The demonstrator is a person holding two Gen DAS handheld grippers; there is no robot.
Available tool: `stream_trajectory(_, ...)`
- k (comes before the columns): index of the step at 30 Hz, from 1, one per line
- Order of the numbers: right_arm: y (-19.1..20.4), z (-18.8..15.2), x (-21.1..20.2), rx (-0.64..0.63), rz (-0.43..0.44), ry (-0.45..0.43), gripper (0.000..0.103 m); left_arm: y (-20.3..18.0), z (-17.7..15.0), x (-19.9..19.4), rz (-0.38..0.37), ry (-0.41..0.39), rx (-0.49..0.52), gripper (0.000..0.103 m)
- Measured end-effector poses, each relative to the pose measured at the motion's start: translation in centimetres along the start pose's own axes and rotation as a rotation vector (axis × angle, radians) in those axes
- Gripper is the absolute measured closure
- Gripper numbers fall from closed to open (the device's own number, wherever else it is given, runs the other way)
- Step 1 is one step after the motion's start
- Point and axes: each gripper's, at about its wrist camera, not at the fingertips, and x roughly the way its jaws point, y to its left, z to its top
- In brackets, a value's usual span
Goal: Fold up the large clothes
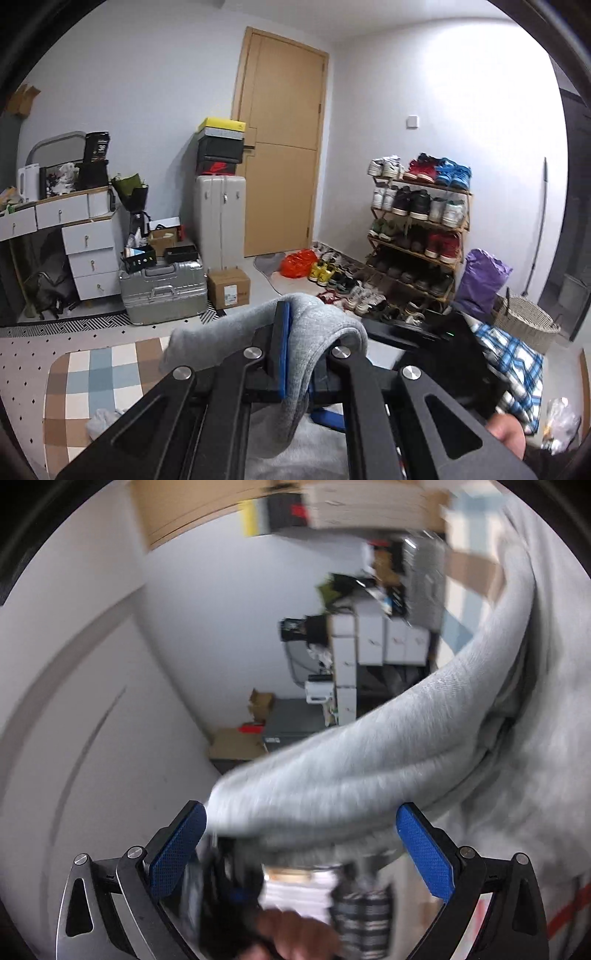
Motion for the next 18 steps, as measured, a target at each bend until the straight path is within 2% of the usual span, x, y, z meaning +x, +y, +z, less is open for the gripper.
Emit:
stream_trajectory(2, -0.3, -0.3, 1.5, 0.029, -0.059, 0.033, 0.0, -0.4, -0.4, -0.3, -0.021, 0.0, 0.02, 0.1)
stream_trajectory(4, 0.0, -0.3, 2.1, 0.026, -0.068, 0.049, 0.0, -0.8, -1.0, -0.5, -0.04, -0.001, 0.04, 0.1)
stream_trajectory(7, 2.1, -0.7, 2.2, -0.061, -0.088, 0.037, 0.0, -1.5, -2.0, -0.8, -0.048, 0.002, 0.086, 0.1)
stream_trajectory(9, 4.1, -1.7, 2.0, -0.201, -0.171, 0.027, 0.022, -1.6, -2.6, -1.1, -0.055, 0.01, 0.106, 0.1)
stream_trajectory(10, 4.7, -2.3, 1.9, -0.255, -0.197, 0.035, 0.05, -1.4, -2.9, -1.3, -0.067, 0.018, 0.102, 0.1)
stream_trajectory(11, 5.2, -2.9, 1.6, -0.288, -0.2, 0.067, 0.066, -1.2, -3.1, -1.5, -0.089, 0.031, 0.086, 0.1)
stream_trajectory(12, 5.1, -3.4, 1.3, -0.294, -0.2, 0.081, 0.069, -0.8, -3.5, -1.8, -0.114, 0.046, 0.065, 0.1)
stream_trajectory(14, 4.8, -5.0, -0.3, -0.326, -0.209, 0.102, 0.083, -0.2, -4.6, -2.6, -0.189, 0.084, 0.009, 0.098)
stream_trajectory(16, 3.6, -6.8, -1.6, -0.352, -0.215, 0.138, 0.089, 0.1, -6.0, -3.3, -0.234, 0.114, -0.044, 0.095)
stream_trajectory(18, 1.5, -8.7, -2.6, -0.334, -0.234, 0.19, 0.089, 0.0, -7.8, -3.7, -0.269, 0.153, -0.089, 0.095)
